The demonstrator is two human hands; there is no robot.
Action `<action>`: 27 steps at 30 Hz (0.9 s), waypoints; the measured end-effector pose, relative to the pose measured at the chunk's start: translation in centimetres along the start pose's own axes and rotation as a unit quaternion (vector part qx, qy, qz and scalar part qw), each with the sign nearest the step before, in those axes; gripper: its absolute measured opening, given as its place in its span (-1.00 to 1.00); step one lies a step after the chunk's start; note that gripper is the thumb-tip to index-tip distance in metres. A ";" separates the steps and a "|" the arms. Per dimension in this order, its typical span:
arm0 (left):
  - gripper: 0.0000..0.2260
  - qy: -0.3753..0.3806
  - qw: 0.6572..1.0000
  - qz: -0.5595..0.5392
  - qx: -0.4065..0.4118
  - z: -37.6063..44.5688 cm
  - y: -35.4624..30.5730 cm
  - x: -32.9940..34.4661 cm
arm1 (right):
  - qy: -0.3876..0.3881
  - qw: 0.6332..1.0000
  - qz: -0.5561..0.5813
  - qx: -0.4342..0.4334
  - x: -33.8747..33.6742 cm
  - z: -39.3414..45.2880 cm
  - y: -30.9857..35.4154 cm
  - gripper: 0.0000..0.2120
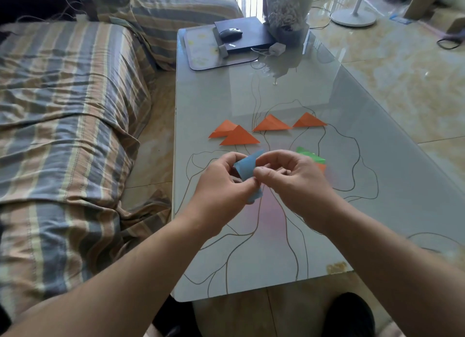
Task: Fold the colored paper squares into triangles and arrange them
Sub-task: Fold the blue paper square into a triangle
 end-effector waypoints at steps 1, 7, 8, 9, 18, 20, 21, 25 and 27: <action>-0.74 0.005 1.000 0.025 0.002 0.0 -0.1 0.0 | 0.008 1.000 0.003 0.010 0.1 0.0 -0.2 -0.87; -0.59 0.035 0.978 0.197 0.062 -0.4 -1.4 1.0 | 0.008 0.999 0.013 0.046 0.4 0.0 -1.0 -0.70; -0.59 0.037 0.972 0.218 0.074 -0.5 -1.7 1.2 | 0.001 0.999 0.025 0.040 0.3 0.0 -0.9 -0.74; -0.57 0.038 0.970 0.227 0.079 -0.5 -1.8 1.4 | -0.004 0.999 0.030 0.036 0.1 0.0 -0.9 -0.77; -0.59 0.104 0.993 -0.048 0.029 0.1 -0.6 1.0 | 0.004 1.000 0.001 -0.017 -0.8 0.2 0.4 -0.83; -0.62 0.122 0.990 -0.069 0.031 0.2 -0.7 0.9 | 0.004 1.000 0.001 -0.023 -1.1 0.2 0.5 -0.82; -0.66 0.124 0.989 -0.079 0.033 0.3 -0.6 0.8 | 0.006 1.000 0.005 -0.024 -1.2 0.2 0.5 -0.81; -0.76 0.102 0.982 -0.158 0.031 0.6 -0.5 0.2 | 0.015 0.997 0.078 -0.014 -1.2 0.3 0.2 -0.79; -0.76 0.079 0.977 -0.198 0.019 0.8 -0.2 -0.2 | -0.001 0.994 0.106 -0.014 -1.3 0.4 0.1 -0.77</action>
Point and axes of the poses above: each hand's wrist, its own z-axis towards the middle knuckle, its own x-axis out of the palm, y = z × x, the point moved 8 cm from there along z, towards the middle knuckle, and after that the axes turned 15 degrees about y, right-handed, at the moved point
